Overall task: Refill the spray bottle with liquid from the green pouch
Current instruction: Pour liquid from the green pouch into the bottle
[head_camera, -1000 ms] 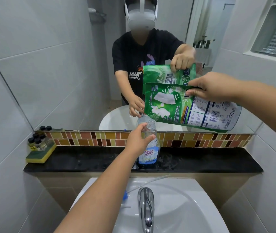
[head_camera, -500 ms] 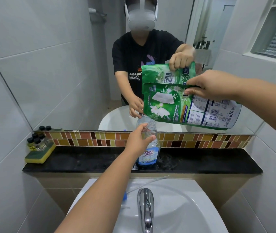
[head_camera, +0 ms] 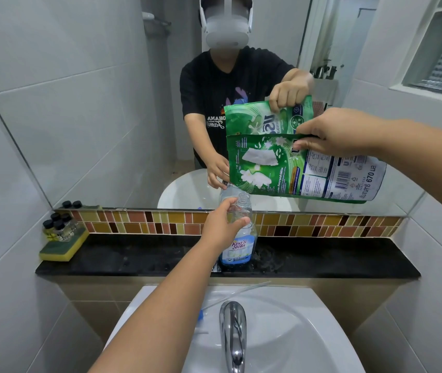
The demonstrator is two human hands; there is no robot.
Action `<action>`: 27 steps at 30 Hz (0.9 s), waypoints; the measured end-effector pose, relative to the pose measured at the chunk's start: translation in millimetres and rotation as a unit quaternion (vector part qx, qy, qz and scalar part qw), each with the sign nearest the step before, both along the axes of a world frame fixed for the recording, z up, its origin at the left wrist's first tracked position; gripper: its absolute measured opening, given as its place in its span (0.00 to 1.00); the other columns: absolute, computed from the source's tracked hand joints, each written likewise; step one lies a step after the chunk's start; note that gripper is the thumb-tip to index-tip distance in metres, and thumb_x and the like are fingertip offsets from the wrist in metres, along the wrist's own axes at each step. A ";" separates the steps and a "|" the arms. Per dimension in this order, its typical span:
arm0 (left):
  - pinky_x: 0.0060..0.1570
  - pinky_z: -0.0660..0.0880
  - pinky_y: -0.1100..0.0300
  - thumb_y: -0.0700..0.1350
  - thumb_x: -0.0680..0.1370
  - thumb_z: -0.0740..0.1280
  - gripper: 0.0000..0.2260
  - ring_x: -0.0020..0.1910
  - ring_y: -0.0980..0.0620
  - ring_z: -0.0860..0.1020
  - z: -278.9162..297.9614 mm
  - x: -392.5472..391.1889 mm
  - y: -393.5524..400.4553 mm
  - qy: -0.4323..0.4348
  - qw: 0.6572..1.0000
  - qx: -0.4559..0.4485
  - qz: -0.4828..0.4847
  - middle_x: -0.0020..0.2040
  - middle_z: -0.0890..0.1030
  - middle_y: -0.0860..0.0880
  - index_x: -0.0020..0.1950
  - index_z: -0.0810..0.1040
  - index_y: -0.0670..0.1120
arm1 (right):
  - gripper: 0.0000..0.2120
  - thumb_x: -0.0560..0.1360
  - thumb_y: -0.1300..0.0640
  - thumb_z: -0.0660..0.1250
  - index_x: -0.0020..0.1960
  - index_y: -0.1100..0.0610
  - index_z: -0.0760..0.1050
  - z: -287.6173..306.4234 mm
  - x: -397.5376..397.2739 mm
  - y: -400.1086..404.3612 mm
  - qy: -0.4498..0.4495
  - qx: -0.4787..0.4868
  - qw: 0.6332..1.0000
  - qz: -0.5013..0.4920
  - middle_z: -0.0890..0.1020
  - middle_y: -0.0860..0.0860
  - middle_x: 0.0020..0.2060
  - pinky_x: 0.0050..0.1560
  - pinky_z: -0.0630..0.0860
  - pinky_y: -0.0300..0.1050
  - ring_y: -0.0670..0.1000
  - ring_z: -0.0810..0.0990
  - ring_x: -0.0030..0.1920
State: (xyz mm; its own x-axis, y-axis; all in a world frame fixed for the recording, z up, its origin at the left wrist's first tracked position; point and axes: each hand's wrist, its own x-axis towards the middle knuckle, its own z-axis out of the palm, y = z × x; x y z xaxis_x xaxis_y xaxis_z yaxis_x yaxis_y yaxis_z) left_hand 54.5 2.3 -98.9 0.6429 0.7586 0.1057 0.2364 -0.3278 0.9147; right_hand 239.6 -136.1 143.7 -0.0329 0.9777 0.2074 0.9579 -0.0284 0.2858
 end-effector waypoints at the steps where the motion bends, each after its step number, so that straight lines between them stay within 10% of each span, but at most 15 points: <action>1: 0.47 0.67 0.62 0.53 0.74 0.72 0.28 0.57 0.57 0.71 -0.3 0.0 -0.2 0.001 1.000 0.000 -0.001 0.64 0.75 0.55 0.72 0.67 0.56 | 0.15 0.77 0.42 0.61 0.38 0.52 0.72 -0.1 0.1 0.3 -0.002 -0.001 1.000 0.002 0.75 0.47 0.27 0.29 0.67 0.44 0.48 0.73 0.28; 27: 0.45 0.67 0.64 0.53 0.75 0.72 0.28 0.57 0.56 0.71 0.4 0.9 -1.5 0.001 1.000 -0.001 -0.007 0.64 0.76 0.54 0.72 0.67 0.56 | 0.16 0.77 0.44 0.61 0.38 0.54 0.73 6.0 2.5 0.6 -0.015 0.003 1.000 0.012 0.75 0.47 0.27 0.29 0.65 0.42 0.48 0.73 0.28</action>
